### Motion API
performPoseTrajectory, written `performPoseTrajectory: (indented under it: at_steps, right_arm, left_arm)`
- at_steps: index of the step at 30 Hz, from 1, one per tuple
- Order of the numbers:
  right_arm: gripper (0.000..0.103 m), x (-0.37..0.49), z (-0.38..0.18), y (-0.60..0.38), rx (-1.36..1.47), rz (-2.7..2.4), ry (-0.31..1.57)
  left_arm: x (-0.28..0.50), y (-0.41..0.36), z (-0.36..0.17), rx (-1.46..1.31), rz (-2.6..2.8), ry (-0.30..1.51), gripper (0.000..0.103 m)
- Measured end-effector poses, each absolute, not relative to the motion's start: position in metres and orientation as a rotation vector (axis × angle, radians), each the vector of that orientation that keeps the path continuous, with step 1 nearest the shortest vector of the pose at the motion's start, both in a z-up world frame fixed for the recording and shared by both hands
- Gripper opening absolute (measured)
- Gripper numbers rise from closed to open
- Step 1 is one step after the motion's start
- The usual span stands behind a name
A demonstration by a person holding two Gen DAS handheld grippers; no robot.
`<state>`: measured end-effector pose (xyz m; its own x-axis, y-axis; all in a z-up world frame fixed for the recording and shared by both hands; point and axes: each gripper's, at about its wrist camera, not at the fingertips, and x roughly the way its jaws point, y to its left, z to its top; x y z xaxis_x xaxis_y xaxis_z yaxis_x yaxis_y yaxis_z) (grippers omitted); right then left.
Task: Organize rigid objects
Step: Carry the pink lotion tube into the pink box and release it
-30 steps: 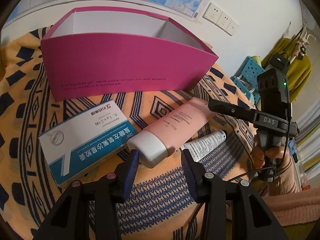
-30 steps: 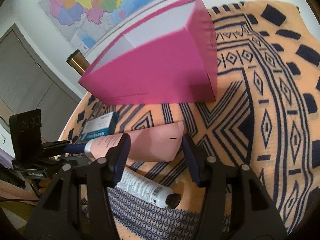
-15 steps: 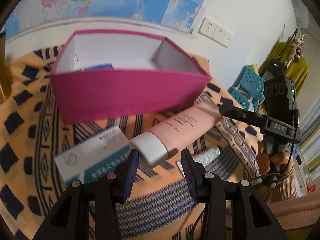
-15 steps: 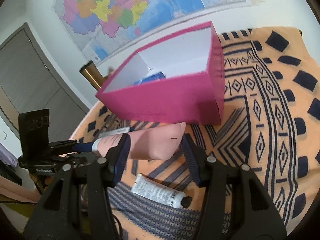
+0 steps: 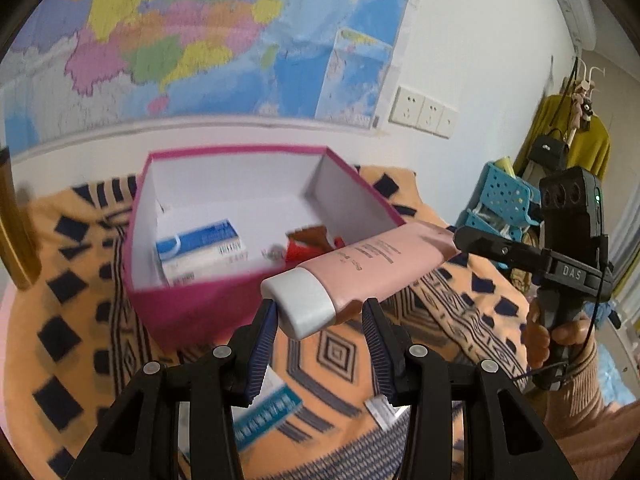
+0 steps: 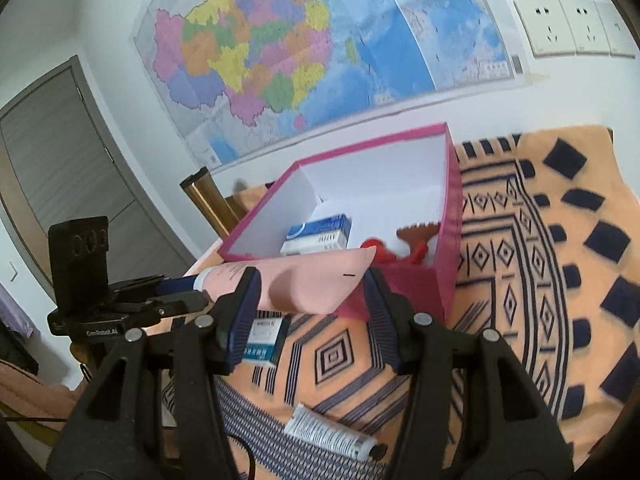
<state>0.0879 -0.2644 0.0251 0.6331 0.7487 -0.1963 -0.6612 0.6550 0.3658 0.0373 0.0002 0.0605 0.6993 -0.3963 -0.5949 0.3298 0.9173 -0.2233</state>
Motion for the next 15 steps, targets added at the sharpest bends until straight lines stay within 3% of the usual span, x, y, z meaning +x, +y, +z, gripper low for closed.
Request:
performPoseTrajectory:
  at_steps: [15]
  right_arm:
    - [0.056, 0.123, 0.04, -0.255, 0.255, 0.777, 0.351]
  left_arm:
    - [0.082, 0.003, 0.071, -0.073, -0.359, 0.665, 0.044]
